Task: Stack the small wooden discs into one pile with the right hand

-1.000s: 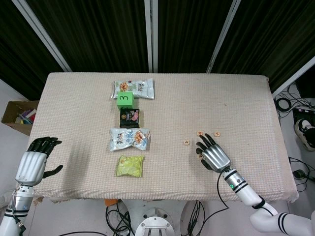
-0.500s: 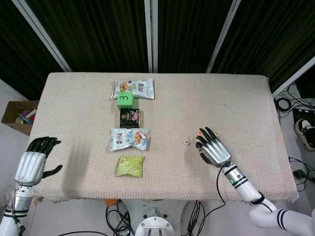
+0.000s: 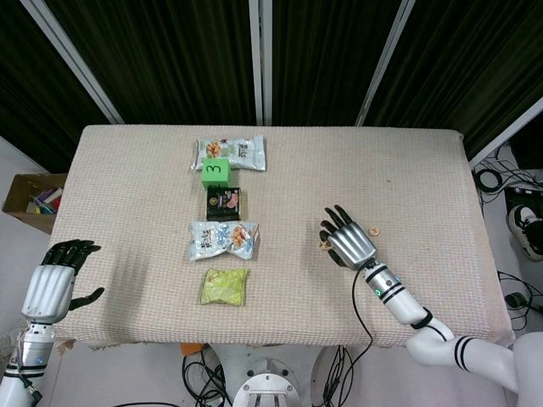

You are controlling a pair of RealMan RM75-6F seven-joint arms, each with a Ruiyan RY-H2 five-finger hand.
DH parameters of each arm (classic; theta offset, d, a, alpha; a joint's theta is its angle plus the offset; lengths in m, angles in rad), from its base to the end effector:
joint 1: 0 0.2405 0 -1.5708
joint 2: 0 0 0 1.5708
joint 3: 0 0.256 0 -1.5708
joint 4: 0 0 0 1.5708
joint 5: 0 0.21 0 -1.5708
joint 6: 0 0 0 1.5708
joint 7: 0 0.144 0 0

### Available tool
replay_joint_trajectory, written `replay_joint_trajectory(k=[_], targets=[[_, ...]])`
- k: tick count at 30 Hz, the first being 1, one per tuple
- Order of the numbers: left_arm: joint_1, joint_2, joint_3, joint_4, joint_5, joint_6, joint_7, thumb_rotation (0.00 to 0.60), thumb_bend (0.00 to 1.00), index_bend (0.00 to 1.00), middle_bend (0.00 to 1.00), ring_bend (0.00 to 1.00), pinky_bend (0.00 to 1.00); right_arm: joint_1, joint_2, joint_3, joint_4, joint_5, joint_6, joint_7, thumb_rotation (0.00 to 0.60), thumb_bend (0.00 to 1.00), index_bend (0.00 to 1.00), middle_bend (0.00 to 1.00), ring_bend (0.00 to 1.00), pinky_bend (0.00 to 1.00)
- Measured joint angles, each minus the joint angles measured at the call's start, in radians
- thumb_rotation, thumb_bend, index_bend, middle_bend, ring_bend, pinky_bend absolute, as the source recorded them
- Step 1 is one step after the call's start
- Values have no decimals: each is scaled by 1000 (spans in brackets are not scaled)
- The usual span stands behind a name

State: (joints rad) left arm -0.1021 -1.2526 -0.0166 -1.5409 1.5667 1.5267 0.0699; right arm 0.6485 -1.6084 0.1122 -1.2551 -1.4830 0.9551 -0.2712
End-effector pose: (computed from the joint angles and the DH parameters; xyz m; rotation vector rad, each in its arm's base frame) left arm -0.3001 0.1789 0.1197 -1.4485 -0.8530 -0.9541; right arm -0.1875 -0.3268 -0.0334 2.0414 -0.6488 0.8549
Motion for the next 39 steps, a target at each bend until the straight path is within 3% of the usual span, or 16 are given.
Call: replay_joint_trajectory(k=[39], targets=[[-8,-3,7,16,-7,-37,-28,600,85,267,228,170,186,38,-20,-22,13,56,-16,-20,600,398,403,260,0,17]])
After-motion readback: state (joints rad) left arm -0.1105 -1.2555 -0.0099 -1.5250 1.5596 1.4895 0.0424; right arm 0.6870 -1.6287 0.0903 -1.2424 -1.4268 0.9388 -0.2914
